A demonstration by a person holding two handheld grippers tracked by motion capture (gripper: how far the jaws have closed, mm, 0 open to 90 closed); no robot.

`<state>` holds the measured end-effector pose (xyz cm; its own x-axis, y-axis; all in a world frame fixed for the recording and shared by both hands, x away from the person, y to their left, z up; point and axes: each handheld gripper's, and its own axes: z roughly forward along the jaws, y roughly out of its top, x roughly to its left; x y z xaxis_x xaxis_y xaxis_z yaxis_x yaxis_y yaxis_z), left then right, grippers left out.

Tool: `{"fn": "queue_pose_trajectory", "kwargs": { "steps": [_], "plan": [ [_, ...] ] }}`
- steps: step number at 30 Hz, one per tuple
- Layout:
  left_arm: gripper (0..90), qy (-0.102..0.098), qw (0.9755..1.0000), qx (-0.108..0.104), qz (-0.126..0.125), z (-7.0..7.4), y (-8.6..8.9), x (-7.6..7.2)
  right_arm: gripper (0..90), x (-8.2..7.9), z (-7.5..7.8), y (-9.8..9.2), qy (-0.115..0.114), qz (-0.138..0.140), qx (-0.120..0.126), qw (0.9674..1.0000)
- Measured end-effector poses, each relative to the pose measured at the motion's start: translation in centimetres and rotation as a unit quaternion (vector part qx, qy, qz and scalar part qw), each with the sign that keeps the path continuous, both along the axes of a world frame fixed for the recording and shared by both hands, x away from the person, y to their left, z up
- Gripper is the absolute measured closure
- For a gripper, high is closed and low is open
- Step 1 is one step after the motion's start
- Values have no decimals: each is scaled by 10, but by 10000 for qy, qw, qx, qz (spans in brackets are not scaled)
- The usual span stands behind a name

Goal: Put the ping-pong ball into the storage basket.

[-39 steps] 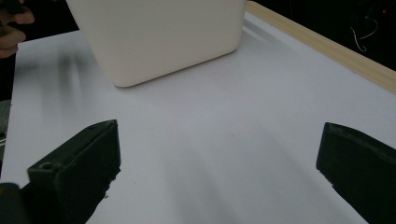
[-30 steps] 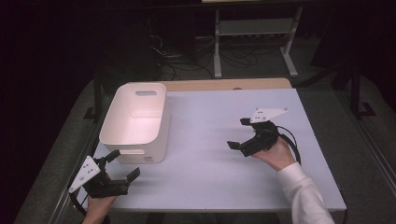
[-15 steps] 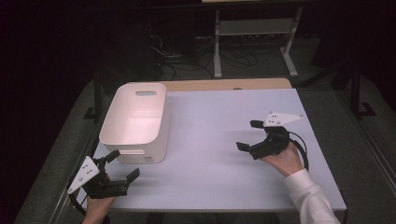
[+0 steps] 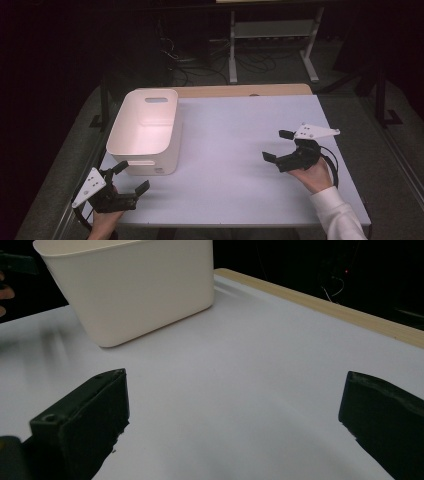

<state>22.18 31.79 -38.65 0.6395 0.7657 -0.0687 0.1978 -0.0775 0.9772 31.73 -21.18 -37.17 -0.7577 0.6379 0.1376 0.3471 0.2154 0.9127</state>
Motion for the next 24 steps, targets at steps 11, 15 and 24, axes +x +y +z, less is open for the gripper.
{"fn": "queue_pose_trajectory", "kwargs": {
  "steps": [11,15,24],
  "plan": [
    [0,0,10000,4,-10,0,0,0,0,-13,-6,-21,-118,-210,332,9992],
    [0,-13,10000,8,-17,0,0,0,0,-16,-10,-27,-170,-297,437,9985],
    [0,-34,10000,16,-19,1,1,-1,0,-18,-16,-35,-280,-474,507,9972]
  ]
}}
